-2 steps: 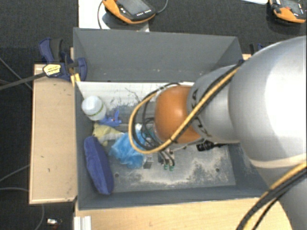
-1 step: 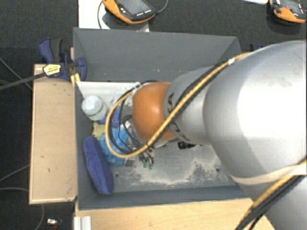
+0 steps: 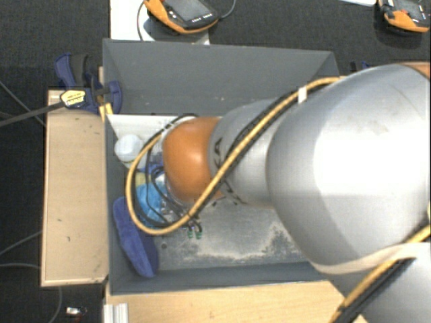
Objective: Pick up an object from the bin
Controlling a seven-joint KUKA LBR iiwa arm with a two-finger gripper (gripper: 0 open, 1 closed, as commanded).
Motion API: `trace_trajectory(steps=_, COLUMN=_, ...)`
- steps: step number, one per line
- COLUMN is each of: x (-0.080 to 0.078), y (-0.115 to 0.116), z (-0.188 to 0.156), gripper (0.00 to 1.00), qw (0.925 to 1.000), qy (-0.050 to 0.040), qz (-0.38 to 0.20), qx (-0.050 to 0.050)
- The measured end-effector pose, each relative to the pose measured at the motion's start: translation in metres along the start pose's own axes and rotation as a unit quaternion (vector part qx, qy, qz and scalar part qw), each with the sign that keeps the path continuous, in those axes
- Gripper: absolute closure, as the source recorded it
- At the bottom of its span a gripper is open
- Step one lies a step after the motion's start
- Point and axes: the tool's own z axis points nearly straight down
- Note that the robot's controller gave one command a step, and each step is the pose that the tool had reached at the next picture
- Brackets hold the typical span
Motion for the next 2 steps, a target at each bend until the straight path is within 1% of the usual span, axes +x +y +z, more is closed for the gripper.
trace_trajectory(steps=1, x=0.008, y=0.014, z=0.0, gripper=1.0, qw=0.9964, qy=0.0002, qz=0.085, qx=0.001)
trace_trajectory(steps=2, x=0.024, y=-0.003, z=0.0, gripper=1.0, qw=0.9966, qy=-0.002, qz=0.082, qx=0.0)
